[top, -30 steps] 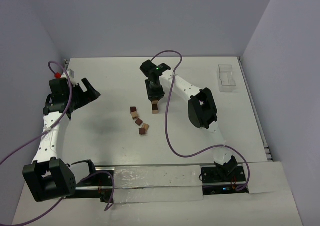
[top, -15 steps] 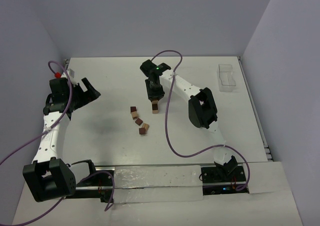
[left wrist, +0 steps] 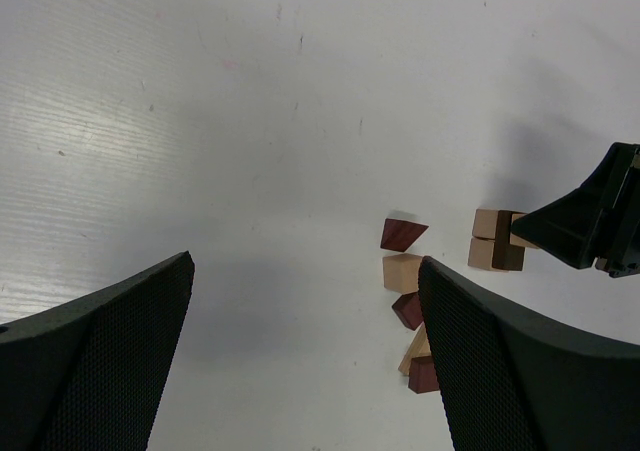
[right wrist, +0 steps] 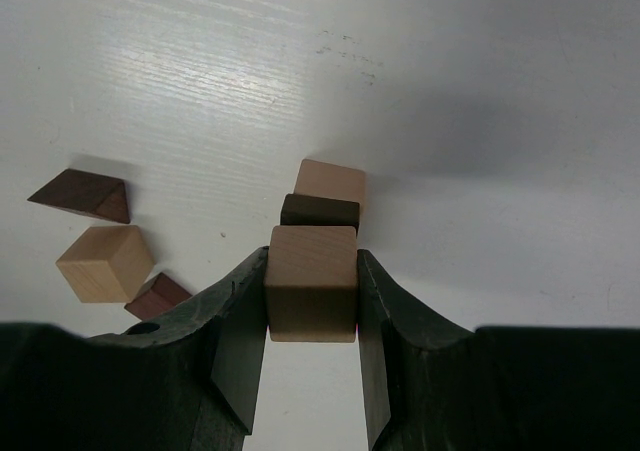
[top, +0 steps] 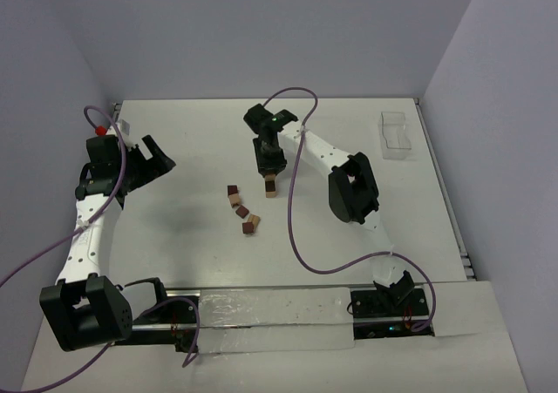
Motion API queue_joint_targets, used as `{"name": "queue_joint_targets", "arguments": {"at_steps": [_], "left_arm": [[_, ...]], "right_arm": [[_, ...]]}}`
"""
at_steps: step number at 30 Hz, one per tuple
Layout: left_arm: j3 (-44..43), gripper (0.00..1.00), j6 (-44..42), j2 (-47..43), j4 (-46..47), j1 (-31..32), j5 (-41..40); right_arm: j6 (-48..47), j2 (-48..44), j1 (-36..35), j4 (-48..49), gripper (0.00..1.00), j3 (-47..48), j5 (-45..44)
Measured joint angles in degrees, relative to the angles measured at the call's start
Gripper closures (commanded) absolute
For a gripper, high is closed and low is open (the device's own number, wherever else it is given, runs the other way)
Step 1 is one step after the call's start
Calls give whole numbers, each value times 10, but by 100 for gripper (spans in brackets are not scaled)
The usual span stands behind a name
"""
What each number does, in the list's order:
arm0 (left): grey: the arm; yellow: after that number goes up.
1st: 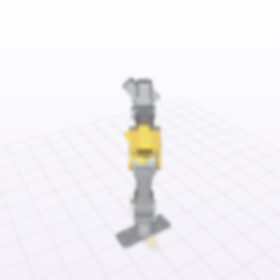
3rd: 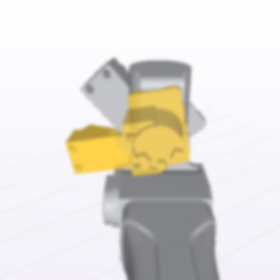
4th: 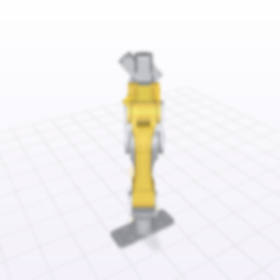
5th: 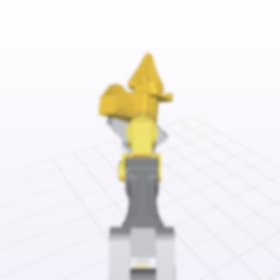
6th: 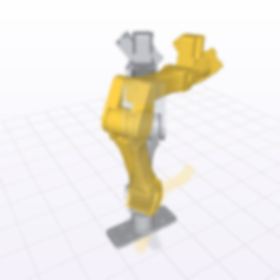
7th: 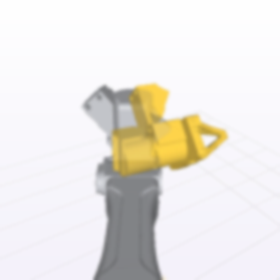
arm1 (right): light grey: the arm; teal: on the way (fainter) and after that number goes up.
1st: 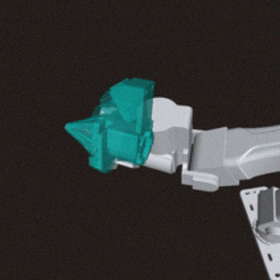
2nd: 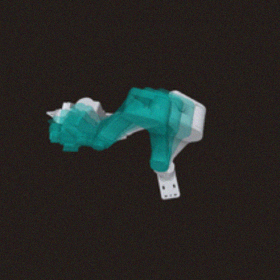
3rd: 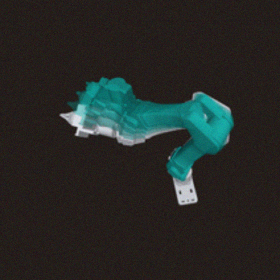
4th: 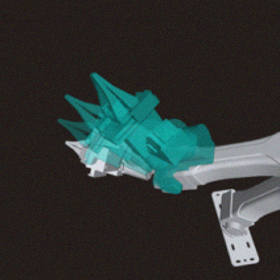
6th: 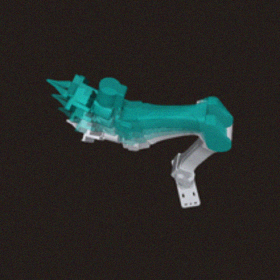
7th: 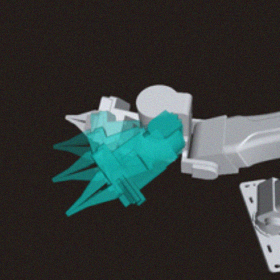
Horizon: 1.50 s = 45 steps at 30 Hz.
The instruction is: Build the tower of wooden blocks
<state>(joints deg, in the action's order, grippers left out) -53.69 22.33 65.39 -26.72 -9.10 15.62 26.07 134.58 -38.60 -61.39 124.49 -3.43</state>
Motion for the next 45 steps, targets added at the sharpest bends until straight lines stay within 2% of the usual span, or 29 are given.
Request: {"name": "queue_joint_targets", "arguments": {"at_steps": [3, 5, 8, 10, 11, 12, 15, 24, 31, 33, 35, 39, 45], "left_arm": [[0, 1, 0, 0, 0, 0, 0], [0, 1, 0, 0, 0, 0, 0], [0, 1, 0, 0, 0, 0, 0], [0, 1, 0, 0, 0, 0, 0], [0, 1, 0, 0, 0, 0, 0], [0, 1, 0, 0, 0, 0, 0], [0, 1, 0, 0, 0, 0, 0], [0, 1, -3, 0, 0, 0, 4], [0, 15, -39, 0, -1, 18, 49], [-1, 20, -63, 0, -3, 59, 41], [-2, 24, -89, 5, -5, 128, 30], [-21, 39, -145, 51, -22, 254, -3], [-64, 41, -144, 166, -46, 337, -87]], "right_arm": [[1, 0, -2, 0, 70, 0, 0], [1, 0, -2, 0, 62, 0, 0], [1, 0, -2, 0, 42, -1, 0], [1, 0, -2, 0, 34, -1, 0], [1, 0, -3, 0, 26, -3, 0], [1, 0, -3, 0, 10, -4, 0], [1, 0, -3, 0, 3, -4, 2], [-1, -11, -5, 0, 0, -12, 11], [-14, -107, -21, 4, 0, -17, 9], [-22, -152, -24, 6, 0, -23, 4], [-31, -200, -24, 9, 0, -29, -2], [-50, -290, -4, 22, 0, -52, -13], [-67, -380, 68, 37, 0, -126, -51]]}}
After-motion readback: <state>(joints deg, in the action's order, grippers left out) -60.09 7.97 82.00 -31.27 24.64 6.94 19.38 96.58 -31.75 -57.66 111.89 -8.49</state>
